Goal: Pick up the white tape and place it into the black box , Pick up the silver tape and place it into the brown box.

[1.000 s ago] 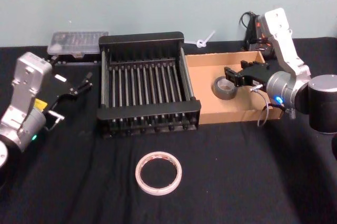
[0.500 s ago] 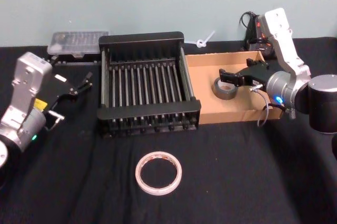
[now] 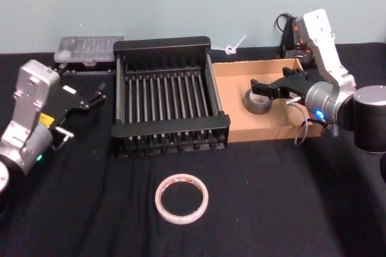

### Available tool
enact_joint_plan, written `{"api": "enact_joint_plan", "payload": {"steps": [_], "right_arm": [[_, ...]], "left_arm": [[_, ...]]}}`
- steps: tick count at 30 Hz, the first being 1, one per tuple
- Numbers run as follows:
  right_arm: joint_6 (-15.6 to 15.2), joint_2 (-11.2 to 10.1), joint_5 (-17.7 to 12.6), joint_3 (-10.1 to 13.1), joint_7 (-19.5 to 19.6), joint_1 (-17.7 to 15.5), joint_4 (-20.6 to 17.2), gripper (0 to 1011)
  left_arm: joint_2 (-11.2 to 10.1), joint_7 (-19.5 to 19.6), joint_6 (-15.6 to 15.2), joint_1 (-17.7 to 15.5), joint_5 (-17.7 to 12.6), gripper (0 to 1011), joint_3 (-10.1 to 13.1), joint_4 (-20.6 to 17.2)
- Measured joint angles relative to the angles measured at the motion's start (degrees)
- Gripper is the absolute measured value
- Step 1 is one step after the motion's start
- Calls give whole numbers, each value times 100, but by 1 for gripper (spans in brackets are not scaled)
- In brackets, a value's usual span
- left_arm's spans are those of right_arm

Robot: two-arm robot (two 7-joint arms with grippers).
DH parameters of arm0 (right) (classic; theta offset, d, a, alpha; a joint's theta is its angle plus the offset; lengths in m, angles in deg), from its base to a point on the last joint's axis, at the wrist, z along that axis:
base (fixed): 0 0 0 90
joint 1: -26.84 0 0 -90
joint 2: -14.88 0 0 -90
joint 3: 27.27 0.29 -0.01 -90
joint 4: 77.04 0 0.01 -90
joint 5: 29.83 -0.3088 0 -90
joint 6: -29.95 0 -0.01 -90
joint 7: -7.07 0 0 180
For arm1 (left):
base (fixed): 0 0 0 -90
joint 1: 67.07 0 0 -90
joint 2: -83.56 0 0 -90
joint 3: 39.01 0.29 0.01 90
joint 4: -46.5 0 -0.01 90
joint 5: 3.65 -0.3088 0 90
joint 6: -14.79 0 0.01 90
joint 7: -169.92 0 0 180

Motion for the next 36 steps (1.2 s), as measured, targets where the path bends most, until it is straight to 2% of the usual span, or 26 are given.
{"api": "enact_joint_plan", "payload": {"steps": [9, 18, 22, 23, 29, 36], "right_arm": [[-38, -79, -60, 79, -168, -152, -288, 1002], [14, -402, -229, 175, -407, -643, -1011, 1002], [195, -621, -314, 230, -513, -965, -1359, 1002], [309, -731, -358, 267, -559, -1123, -1518, 1003], [763, -1051, -487, 368, -681, -1673, -1967, 1002], [1263, -1302, -597, 388, -793, -2191, -2230, 1002]], "left_arm": [[0, 0, 0, 0, 0, 1001, 0, 0], [0, 0, 0, 0, 0, 1001, 0, 0], [0, 0, 0, 0, 0, 1001, 0, 0], [0, 0, 0, 0, 0, 1001, 0, 0], [0, 0, 0, 0, 0, 1001, 0, 0], [0, 0, 0, 0, 0, 1001, 0, 0]]}}
